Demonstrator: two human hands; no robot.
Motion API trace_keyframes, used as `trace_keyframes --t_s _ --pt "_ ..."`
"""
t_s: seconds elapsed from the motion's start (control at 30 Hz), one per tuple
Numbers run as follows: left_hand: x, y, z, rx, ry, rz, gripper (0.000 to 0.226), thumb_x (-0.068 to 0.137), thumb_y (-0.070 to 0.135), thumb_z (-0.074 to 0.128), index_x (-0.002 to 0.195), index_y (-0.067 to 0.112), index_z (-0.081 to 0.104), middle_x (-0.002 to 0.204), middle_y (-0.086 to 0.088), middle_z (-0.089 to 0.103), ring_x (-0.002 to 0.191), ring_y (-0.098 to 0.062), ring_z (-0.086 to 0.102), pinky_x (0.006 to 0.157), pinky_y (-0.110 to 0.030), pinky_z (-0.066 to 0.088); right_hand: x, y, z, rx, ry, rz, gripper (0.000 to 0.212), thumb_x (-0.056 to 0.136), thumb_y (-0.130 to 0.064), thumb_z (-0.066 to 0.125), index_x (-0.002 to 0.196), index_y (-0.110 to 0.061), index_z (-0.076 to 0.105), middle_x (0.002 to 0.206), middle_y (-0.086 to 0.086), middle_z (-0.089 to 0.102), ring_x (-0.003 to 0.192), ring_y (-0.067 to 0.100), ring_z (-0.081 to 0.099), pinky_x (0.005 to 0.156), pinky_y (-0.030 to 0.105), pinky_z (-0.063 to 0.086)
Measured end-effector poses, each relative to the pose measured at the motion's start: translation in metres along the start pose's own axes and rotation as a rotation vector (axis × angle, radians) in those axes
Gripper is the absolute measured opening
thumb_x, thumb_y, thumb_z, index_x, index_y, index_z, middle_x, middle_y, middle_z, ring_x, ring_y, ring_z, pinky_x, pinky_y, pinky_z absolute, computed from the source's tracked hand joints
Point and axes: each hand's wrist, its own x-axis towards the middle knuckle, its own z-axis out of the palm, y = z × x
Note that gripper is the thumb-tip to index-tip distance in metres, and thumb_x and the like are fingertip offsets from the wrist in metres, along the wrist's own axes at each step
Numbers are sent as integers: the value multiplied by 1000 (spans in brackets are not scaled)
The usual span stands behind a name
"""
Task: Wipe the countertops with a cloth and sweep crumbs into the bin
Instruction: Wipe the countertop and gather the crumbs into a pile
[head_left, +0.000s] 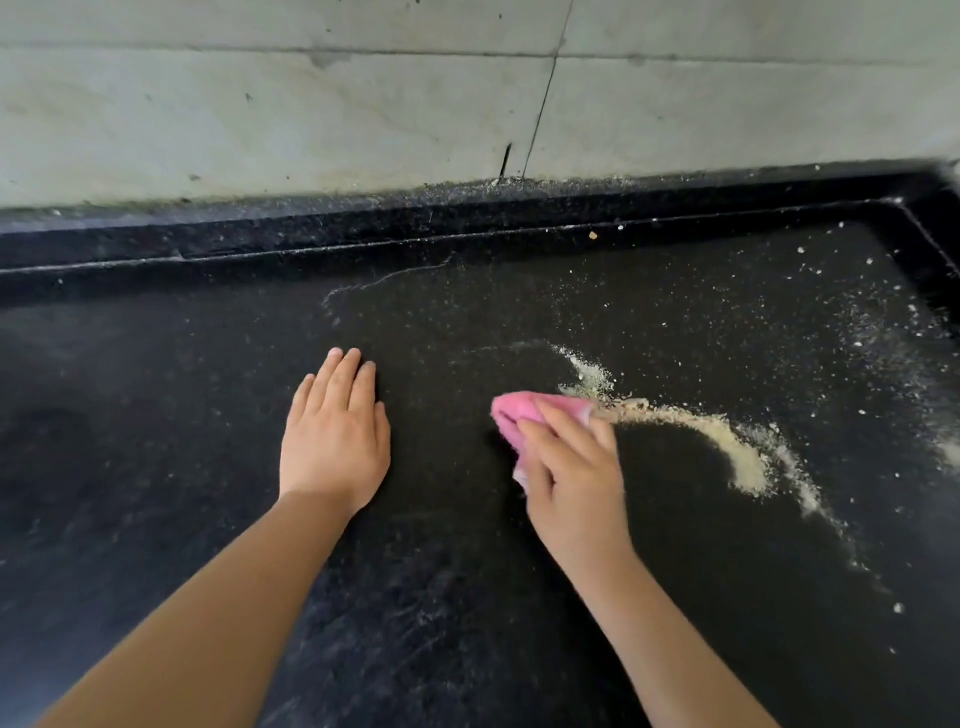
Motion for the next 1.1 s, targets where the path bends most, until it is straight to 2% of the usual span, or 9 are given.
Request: trace_keyframes --t_s 0.13,0.23,0.3,0.43,0.53,0.6,0.8,0.9,1.1 --pt "1 -3 3 -10 10 1 46 97 19 32 140 2 30 150 -12 22 141 -23 10 113 -31 1 13 -15 29 -101 -91 0 39 77 -16 35 92 -12 71 102 -1 68 86 30 59 74 34 51" --pt "0 -3 4 -16 21 0 46 96 18 34 138 1 32 149 -13 25 141 -24 13 113 -32 2 9 18 13 -98 -115 53 42 78 -16 34 100 -13 69 108 -3 66 95 30 60 88 27 38" --pt "1 -3 4 -19 17 -1 45 96 17 33 138 1 32 149 -13 25 141 -24 14 113 -33 3 4 49 -8 -123 -62 117 41 76 -11 39 105 -14 68 111 -4 66 100 26 60 95 20 29" --pt "2 -3 3 -25 10 0 45 96 15 31 140 2 30 150 -12 23 141 -23 12 114 -33 3 5 69 -44 -173 125 314 30 81 -3 45 99 -5 69 106 5 67 98 25 63 89 29 34" --pt "3 -4 4 -25 19 -7 44 95 12 33 138 1 33 149 -13 26 140 -25 15 114 -34 5 7 20 -34 -62 90 172 35 77 -12 42 98 -10 70 107 -1 67 98 16 57 89 20 29" --pt "3 -4 4 -32 23 -13 43 95 10 34 136 -1 36 147 -15 29 139 -27 18 113 -35 7 2 -20 -13 -18 17 86 35 75 -12 41 96 -13 70 107 -3 67 92 22 59 88 15 28" --pt "3 -5 7 -32 24 -15 43 95 10 32 137 0 35 148 -13 27 140 -24 15 113 -33 4 -11 -54 43 -117 -151 -29 36 77 -17 39 97 -20 69 109 -5 66 94 21 44 69 29 50" --pt "4 -6 9 -39 53 -9 41 94 8 36 134 -3 39 145 -17 33 138 -28 20 113 -36 8 4 -7 28 -120 -142 -32 36 71 -10 50 102 -18 67 112 -5 64 95 31 57 81 29 40" --pt "3 -6 9 -32 60 5 41 95 10 35 134 -2 38 145 -16 32 138 -28 20 113 -36 8 31 65 -25 -217 36 271 42 85 -20 33 103 -8 68 114 4 64 98 33 57 86 6 21"
